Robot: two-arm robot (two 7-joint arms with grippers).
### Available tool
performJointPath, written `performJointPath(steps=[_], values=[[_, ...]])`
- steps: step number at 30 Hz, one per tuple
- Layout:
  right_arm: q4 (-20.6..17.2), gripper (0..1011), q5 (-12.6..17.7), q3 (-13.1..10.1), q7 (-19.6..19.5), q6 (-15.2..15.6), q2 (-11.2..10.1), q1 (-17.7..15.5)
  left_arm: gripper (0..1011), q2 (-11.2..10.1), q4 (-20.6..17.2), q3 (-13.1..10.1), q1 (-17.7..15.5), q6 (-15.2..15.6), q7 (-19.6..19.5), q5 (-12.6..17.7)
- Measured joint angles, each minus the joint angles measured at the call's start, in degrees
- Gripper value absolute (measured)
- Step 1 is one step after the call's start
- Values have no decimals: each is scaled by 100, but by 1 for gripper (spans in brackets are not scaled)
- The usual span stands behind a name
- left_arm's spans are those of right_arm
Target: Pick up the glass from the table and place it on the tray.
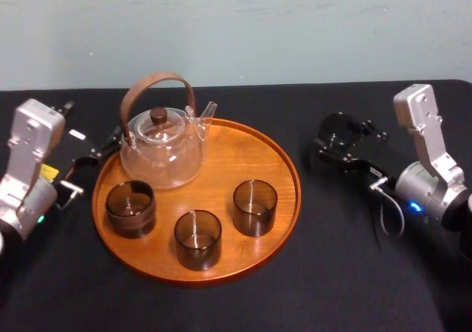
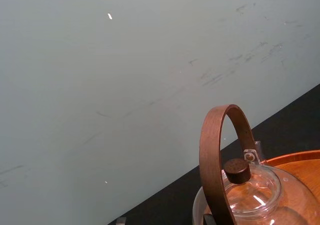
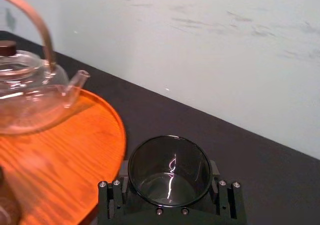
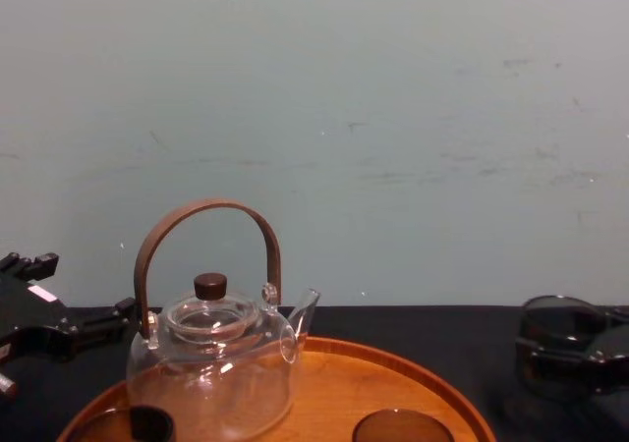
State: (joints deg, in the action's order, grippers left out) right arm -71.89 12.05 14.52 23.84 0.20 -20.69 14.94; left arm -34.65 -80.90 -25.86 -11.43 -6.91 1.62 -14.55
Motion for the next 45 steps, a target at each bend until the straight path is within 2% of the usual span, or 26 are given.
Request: performJointPath(steps=[8,19,45], values=[[-93,906,-57,253,185,-51,-78,128,1001,0,0,0,0,0,0,0],[-115,906,-70,519,212,-21,-10,255,1001,0,0,0,0,0,0,0],[191,906,-71,912,408,-141,132,620,1001,0,0,0,0,0,0,0]])
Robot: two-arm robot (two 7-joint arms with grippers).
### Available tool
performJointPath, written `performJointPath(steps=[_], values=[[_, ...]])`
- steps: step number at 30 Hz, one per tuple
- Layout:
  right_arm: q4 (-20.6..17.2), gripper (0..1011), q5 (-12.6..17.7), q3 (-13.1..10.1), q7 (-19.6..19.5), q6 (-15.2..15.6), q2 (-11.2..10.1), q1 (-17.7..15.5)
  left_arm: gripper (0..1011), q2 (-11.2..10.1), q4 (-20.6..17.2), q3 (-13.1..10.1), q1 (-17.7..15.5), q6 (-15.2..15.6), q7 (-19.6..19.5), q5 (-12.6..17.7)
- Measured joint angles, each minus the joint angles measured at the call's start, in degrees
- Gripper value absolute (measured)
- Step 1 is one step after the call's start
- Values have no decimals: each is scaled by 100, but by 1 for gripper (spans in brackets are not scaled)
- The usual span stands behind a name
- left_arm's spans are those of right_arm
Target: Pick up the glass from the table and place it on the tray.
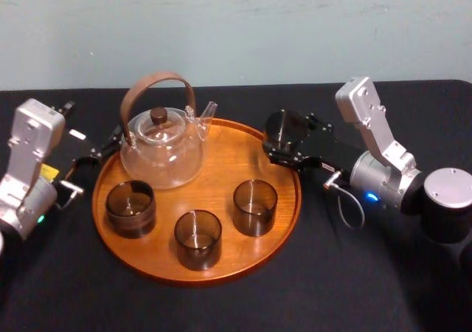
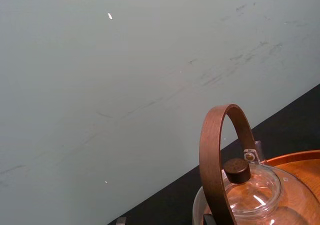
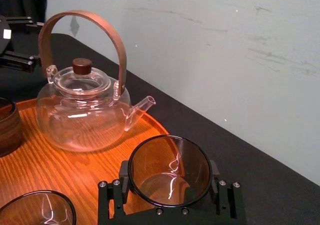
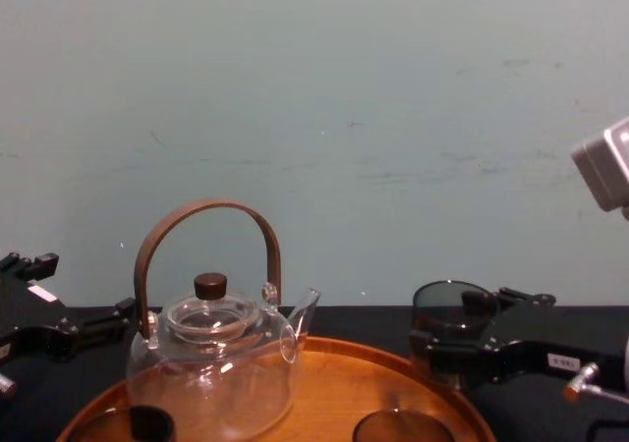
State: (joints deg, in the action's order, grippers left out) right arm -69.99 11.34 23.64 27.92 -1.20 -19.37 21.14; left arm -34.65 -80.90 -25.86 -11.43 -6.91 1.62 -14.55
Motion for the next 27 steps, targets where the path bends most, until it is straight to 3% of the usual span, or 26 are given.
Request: performJointPath(steps=[27], values=[[545,907,123,308,477,-389,47,412,1001,0,0,0,0,0,0,0]])
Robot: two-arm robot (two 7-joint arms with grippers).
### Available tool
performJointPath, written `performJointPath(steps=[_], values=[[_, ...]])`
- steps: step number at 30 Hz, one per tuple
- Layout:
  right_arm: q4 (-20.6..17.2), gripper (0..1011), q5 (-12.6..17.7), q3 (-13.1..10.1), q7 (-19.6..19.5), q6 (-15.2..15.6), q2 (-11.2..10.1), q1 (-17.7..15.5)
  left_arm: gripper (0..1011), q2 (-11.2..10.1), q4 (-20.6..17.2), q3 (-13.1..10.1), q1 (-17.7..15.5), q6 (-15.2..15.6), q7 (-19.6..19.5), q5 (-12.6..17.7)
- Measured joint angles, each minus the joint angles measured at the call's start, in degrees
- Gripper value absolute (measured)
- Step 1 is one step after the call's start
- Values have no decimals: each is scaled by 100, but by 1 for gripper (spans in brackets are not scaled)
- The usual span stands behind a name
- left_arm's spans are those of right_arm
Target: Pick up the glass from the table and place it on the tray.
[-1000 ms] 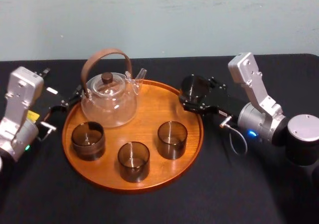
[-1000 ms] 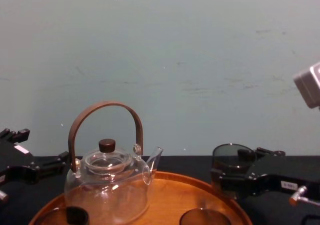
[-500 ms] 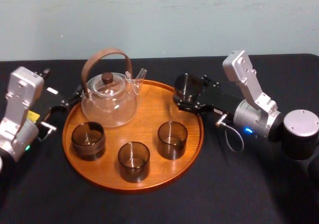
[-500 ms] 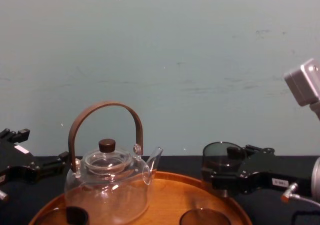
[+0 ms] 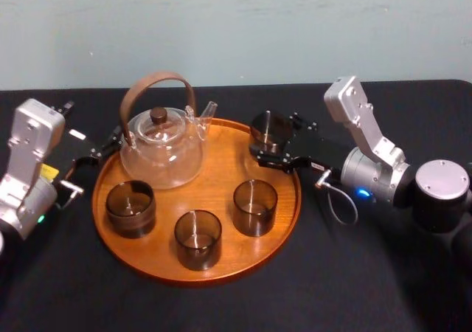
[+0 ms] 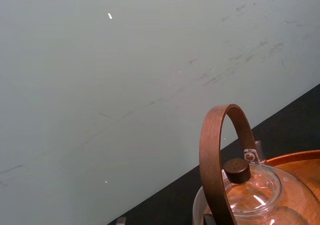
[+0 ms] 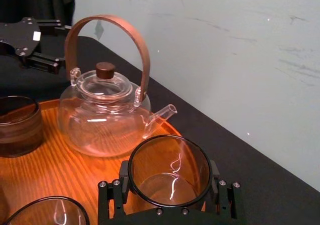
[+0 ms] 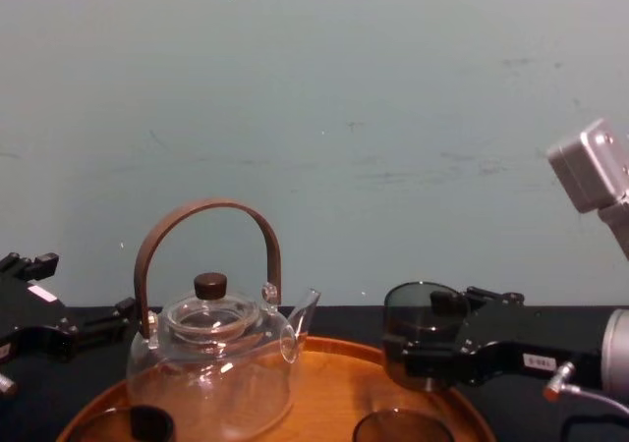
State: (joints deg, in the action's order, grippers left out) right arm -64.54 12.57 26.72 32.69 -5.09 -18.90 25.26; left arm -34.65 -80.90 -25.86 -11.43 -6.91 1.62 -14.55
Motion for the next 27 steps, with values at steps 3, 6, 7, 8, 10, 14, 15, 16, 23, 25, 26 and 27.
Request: performJointPath(steps=[3,6,7,8,10,14,15,16,23,25,26,27], values=[[37,906,14,37,38,-35,0,24,1001,0,0,0,0,0,0,0],[190,906,68,144,151,-157,0,104,1001,0,0,0,0,0,0,0],[196,906,70,148,151,-158,3,106,1001,0,0,0,0,0,0,0],[202,906,70,151,151,-158,6,106,1001,0,0,0,0,0,0,0],[224,906,79,155,151,-160,10,109,1001,0,0,0,0,0,0,0],[261,906,100,160,151,-161,19,112,1002,0,0,0,0,0,0,0],[270,906,103,162,151,-161,22,113,1001,0,0,0,0,0,0,0],[282,906,108,163,153,-163,24,114,1001,0,0,0,0,0,0,0],[366,906,132,179,173,-168,43,132,1001,0,0,0,0,0,0,0],[382,906,134,183,178,-171,45,139,1001,0,0,0,0,0,0,0],[387,907,134,184,180,-172,45,143,1002,0,0,0,0,0,0,0],[390,906,134,187,178,-172,46,146,1001,0,0,0,0,0,0,0]])
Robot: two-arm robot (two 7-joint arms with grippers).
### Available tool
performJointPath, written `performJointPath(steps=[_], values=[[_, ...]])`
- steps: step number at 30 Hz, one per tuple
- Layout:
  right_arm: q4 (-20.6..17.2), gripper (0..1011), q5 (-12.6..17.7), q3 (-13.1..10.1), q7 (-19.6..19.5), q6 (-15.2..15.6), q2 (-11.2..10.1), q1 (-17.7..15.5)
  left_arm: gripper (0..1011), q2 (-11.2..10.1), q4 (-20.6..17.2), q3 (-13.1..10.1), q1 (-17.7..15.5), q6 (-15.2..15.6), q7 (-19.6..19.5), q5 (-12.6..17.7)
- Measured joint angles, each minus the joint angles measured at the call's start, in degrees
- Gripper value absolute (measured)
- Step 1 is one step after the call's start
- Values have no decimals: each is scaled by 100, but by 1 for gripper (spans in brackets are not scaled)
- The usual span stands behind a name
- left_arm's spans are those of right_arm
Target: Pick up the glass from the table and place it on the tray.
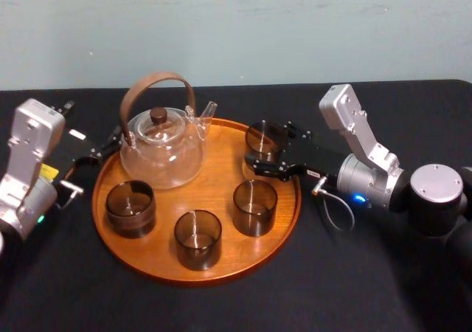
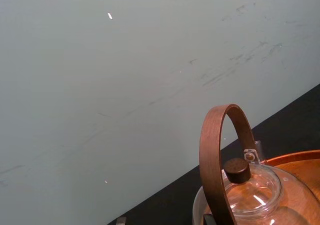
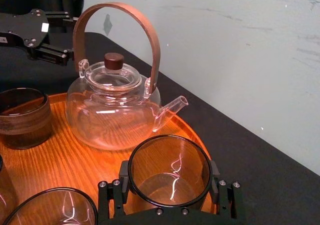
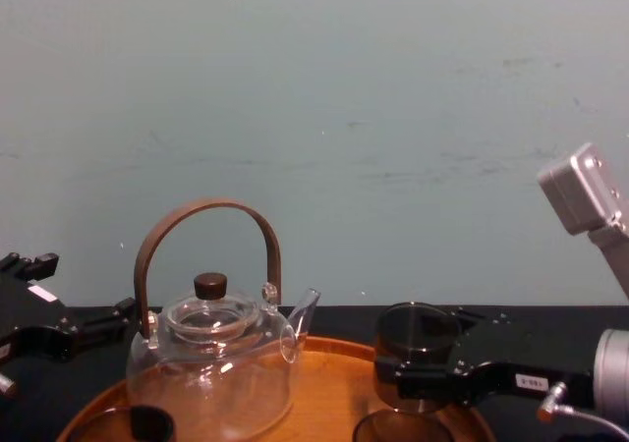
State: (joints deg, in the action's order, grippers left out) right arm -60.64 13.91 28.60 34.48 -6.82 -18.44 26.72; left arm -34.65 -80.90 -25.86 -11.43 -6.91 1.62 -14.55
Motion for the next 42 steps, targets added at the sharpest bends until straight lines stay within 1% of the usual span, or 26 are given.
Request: performJointPath(steps=[25,27,28,31,42], values=[[-6,907,-14,-2,-22,14,2,-4,1001,0,0,0,0,0,0,0],[-6,927,-14,-2,-21,14,2,-4,1001,0,0,0,0,0,0,0],[-6,966,-13,-3,-21,14,2,-4,1001,0,0,0,0,0,0,0],[-6,1002,-13,-3,-21,14,2,-4,1001,0,0,0,0,0,0,0],[-6,1002,-13,-2,-22,14,2,-4,1001,0,0,0,-1,0,0,0]])
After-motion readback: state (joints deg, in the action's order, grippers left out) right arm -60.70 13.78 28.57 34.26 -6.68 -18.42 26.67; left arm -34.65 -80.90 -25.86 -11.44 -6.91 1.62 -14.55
